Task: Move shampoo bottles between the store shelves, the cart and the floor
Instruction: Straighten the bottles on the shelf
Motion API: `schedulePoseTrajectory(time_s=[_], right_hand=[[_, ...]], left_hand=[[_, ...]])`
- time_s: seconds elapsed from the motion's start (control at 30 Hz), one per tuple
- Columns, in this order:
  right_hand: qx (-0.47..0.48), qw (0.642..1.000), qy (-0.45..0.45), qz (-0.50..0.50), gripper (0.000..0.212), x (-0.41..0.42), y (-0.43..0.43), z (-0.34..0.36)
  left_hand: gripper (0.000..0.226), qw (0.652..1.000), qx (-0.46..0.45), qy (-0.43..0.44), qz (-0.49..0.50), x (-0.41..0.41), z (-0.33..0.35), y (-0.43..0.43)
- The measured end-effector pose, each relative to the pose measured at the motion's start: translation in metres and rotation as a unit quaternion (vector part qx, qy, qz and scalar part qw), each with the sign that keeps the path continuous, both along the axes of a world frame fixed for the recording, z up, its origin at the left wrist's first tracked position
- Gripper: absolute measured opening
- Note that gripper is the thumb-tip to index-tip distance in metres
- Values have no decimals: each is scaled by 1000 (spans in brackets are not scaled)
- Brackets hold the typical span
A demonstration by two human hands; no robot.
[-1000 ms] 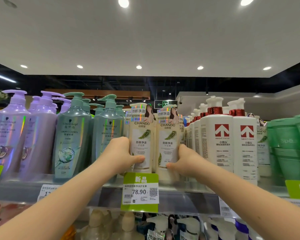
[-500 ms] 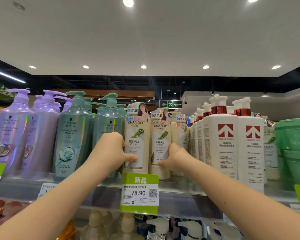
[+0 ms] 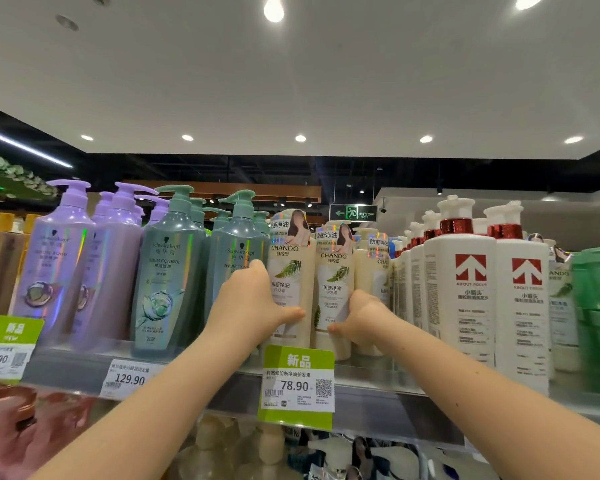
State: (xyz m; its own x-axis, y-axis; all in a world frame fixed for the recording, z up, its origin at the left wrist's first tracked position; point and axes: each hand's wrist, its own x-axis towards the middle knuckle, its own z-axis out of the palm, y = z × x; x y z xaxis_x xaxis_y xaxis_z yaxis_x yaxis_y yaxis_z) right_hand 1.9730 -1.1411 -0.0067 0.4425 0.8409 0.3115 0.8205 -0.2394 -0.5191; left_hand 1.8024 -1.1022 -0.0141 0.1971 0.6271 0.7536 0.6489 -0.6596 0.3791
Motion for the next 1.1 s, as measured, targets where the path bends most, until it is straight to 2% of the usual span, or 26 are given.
schedulePoseTrajectory(time_s=[0.4, 0.57, 0.77, 0.93, 1.1], right_hand=[[-16, 1000, -3, 9, 46, -6, -7, 2], [-43, 997, -64, 9, 46, -8, -26, 0], [15, 993, -115, 37, 58, -1, -69, 4], [69, 985, -127, 92, 38, 5, -120, 2], [114, 979, -102, 133, 22, 27, -166, 4]], left_hand=[[60, 999, 29, 5, 22, 12, -6, 0], [55, 999, 38, 22, 13, 9, -9, -4], [44, 995, 88, -17, -35, -11, 8, -19], [25, 984, 153, -41, -77, -4, 23, -56], [20, 971, 199, -51, -121, 21, 31, -97]])
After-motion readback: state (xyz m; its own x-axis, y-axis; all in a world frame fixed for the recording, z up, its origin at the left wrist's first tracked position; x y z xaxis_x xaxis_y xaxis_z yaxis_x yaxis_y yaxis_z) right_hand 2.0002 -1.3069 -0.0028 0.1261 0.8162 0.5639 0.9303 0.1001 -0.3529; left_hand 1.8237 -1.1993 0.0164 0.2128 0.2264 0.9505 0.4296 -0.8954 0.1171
